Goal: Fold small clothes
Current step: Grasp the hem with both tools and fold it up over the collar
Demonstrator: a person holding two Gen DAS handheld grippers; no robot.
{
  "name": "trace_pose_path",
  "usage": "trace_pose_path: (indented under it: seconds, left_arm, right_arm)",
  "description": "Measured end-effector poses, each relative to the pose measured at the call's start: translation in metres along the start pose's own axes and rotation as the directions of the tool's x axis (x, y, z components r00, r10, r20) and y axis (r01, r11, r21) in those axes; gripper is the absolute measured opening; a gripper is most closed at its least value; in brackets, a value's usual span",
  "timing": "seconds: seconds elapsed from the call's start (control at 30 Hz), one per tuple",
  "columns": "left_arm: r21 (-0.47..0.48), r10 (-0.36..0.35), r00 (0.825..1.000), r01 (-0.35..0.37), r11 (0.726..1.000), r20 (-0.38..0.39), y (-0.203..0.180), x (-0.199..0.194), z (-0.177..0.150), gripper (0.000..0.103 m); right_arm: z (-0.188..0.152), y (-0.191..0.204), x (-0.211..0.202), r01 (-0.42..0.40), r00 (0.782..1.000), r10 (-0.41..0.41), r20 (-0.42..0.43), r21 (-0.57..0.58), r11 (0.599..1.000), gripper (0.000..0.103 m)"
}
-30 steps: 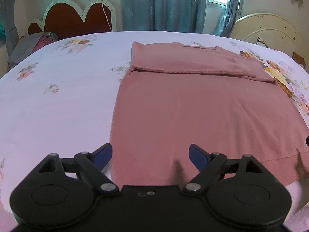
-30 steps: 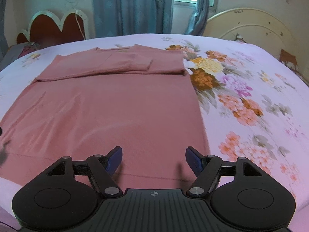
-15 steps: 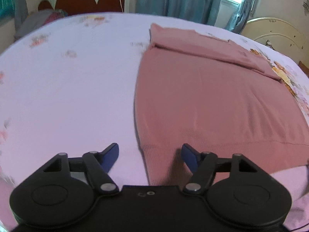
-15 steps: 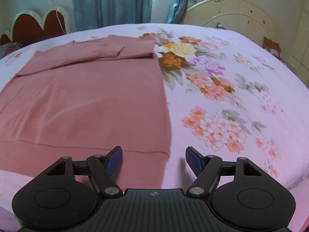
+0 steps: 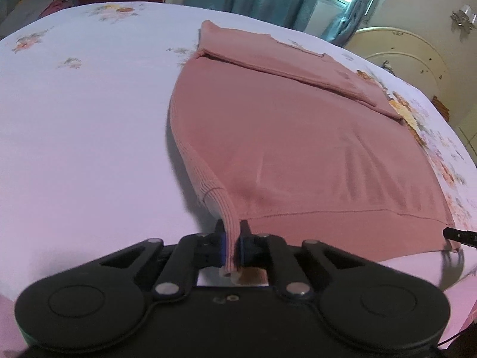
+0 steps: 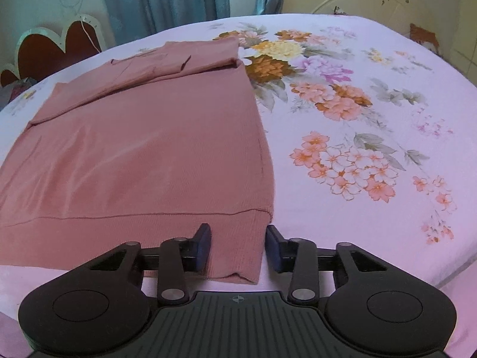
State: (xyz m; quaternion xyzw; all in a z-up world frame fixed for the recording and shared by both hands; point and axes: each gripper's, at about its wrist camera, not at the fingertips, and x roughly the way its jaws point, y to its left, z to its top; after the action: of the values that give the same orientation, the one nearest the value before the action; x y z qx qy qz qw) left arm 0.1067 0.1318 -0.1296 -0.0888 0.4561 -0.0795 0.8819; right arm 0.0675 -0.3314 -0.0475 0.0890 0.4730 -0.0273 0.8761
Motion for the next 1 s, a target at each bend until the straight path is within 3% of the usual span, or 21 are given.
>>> trace_pose_path:
  seconds: [0.07,0.37,0.67,1.0]
  left_arm:
    - [-0.005,-0.010,1.000,0.010,1.000,0.003,0.001,-0.001,0.002,0.006]
    - [-0.006,-0.067,0.989,0.068,0.998,0.130,-0.004,-0.019,0.038,0.005]
    - [0.027,-0.084,0.960,0.080,0.996,0.266,-0.019,-0.017,0.110,0.005]
    - [0.011,-0.064,0.944,0.063,0.998,0.322,-0.022,0.040,0.205,0.005]
  right_arm:
    - [0.001,0.000,-0.002,-0.001,1.000,0.001,0.002,0.010,1.000,0.012]
    - [0.033,0.006,-0.025,-0.060,0.994,0.055,0.099,0.045,0.997,0.009]
    - [0.114,0.013,-0.018,-0.120,0.969,0.103,0.225,0.066,0.991,0.009]
    - [0.218,0.028,0.047,-0.132,0.952,0.106,0.289,0.073,0.989,0.009]
